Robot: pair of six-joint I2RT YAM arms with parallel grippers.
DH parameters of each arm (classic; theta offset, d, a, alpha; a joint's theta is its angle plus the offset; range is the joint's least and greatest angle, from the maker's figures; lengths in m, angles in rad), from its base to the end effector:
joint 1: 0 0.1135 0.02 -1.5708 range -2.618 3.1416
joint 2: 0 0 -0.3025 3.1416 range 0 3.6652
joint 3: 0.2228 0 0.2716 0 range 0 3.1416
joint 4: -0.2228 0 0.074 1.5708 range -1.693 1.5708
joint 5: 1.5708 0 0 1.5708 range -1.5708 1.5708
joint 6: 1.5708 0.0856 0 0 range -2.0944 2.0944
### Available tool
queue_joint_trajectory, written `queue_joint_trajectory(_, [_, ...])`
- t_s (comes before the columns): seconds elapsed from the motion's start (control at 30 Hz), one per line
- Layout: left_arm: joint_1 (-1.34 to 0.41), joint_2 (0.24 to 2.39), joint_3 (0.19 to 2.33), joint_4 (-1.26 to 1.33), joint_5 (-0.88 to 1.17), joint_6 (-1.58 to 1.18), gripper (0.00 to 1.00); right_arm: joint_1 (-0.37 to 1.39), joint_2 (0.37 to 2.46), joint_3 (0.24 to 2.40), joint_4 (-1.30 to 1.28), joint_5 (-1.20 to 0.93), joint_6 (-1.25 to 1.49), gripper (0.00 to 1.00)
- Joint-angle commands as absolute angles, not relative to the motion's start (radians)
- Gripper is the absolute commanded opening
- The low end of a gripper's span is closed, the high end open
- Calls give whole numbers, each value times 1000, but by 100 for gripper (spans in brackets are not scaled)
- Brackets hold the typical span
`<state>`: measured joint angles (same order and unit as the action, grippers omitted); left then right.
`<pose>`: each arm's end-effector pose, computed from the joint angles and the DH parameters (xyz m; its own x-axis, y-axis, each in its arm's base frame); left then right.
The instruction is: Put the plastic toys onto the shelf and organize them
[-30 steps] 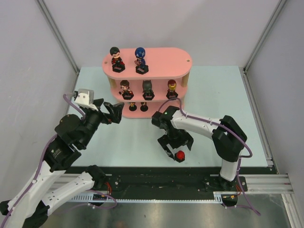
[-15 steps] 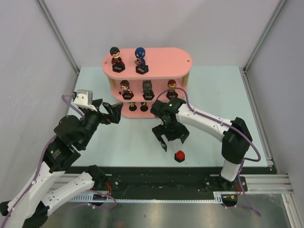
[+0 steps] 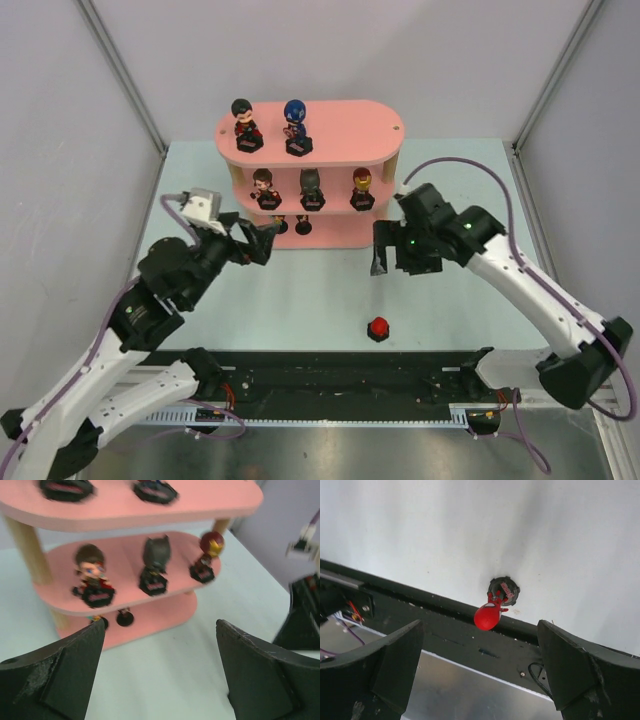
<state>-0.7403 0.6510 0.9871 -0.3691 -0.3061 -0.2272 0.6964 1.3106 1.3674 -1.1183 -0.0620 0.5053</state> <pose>0.1393 -0.0924 0.4357 -0.1185 -0.1826 -0.9760 0.4045 0.8888 -0.2154 0.2121 0.1843 0.3416 -0.9072 -0.1288 -0.4004 -0.2563 0.9241 0.2834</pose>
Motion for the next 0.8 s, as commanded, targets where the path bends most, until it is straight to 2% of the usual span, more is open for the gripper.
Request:
queue_joint_trajectory(0.0, [-879,741,937,-287,-336,-256,97,618,1189,1299,-1023,-35,571,100])
queue_joint_trajectory(0.13, [-1081,842,917,-232,-446,-262,98,542,1120,1263,-999,-55,571,100])
queue_joint_trajectory(0.23, [-1156,916,878,-158,-472,-302,99,499,1074,1256,-980,-60,568,100])
queue_joint_trajectory(0.43, [-1213,1087,813,-29,-468,-345,100,414,1008,1253,-962,-87,549,100])
queue_joint_trajectory(0.77, [-1269,1295,879,32,-431,-397,100,344,985,1218,-948,-138,505,100])
